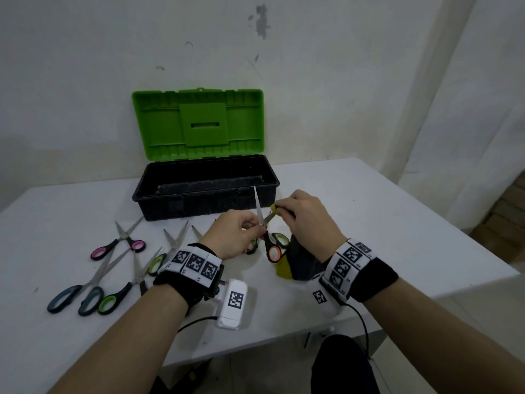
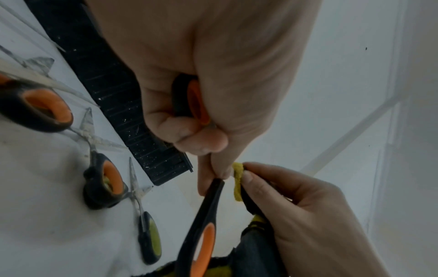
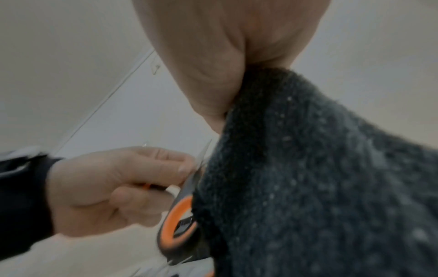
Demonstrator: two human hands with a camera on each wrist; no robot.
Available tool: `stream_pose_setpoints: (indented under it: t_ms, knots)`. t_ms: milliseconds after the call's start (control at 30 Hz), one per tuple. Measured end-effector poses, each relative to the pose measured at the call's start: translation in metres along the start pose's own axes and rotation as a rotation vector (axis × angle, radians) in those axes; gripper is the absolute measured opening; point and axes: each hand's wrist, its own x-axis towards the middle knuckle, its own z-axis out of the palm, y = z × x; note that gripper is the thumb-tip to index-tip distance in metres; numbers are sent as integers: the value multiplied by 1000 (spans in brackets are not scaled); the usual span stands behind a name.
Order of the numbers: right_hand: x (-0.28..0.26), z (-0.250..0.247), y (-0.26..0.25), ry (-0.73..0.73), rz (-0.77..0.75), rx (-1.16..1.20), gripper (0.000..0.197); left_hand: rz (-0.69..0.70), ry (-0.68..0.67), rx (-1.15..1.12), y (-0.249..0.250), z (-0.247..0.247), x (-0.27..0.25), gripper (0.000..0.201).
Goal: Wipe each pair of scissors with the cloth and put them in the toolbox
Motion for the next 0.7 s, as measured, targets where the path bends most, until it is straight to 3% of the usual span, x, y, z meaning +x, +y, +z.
stream_pose_setpoints:
  t_ms: [100, 300, 500, 633, 700]
  knots:
    - [5, -8, 5, 55, 50, -4, 19, -38, -14, -2, -2, 0, 0, 16]
    - [-11, 1, -12, -27, -184, 104, 10, -86, -36, -298, 7, -2, -5, 28]
    - [3, -14, 9, 228, -77, 128, 5, -95, -80, -360, 17, -4, -14, 22]
    - [-13, -4, -6, 69, -229, 145, 9, -77, -76, -333, 17, -4, -12, 18]
    - [-12, -1, 0, 59, -210, 140, 10, -81, -77, -319, 15, -4, -12, 17]
